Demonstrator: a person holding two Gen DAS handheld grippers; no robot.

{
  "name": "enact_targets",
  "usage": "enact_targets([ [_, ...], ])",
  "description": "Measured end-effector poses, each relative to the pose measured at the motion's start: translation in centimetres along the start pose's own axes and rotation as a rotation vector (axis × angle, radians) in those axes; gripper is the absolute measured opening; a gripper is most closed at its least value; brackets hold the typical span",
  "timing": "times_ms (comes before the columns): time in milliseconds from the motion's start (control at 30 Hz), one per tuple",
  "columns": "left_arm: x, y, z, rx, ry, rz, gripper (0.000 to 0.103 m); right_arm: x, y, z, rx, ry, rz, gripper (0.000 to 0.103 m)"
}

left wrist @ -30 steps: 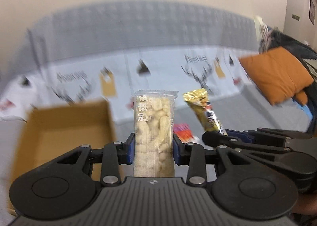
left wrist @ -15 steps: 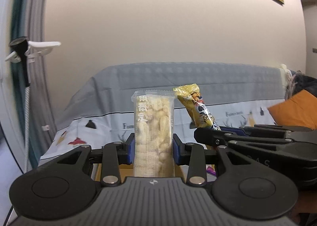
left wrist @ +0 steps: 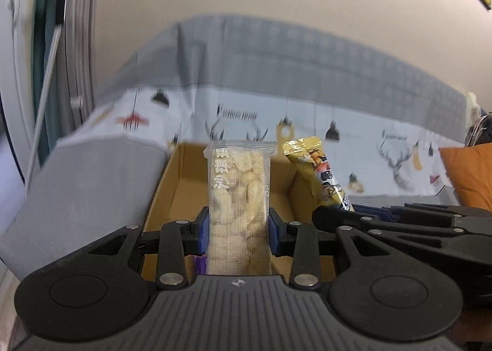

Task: Organize snacks
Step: 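Carry both snacks over the box and open both tools to drop them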

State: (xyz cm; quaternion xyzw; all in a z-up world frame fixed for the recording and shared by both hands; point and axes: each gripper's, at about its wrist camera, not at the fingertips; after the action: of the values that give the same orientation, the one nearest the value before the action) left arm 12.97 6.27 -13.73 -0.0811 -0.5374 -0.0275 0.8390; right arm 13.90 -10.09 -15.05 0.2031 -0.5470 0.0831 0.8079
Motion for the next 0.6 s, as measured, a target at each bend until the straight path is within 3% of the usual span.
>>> enact_targets([
  [300, -4.9, 5.2, -7.0, 0.060, 0.167, 0.082, 0.040, -4.9, -1.3, -6.5, -0.049, 0.156, -0.040, 0.023],
  [600, -5.9, 6.4, -10.3, 0.060, 0.215, 0.070, 0.040, -7.4, -2.1, -10.0, -0.088, 0.254, -0.065, 0.023],
])
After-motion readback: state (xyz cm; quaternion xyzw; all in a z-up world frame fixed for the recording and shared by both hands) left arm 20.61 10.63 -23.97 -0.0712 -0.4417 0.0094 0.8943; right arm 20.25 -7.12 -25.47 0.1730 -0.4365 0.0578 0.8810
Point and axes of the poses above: each gripper's, at about its wrist camera, not at the fingertips, and z roughly against the way its jaws point, y to its left, x to its top, and after that the axes turned 10 degrees about -y, right-handed
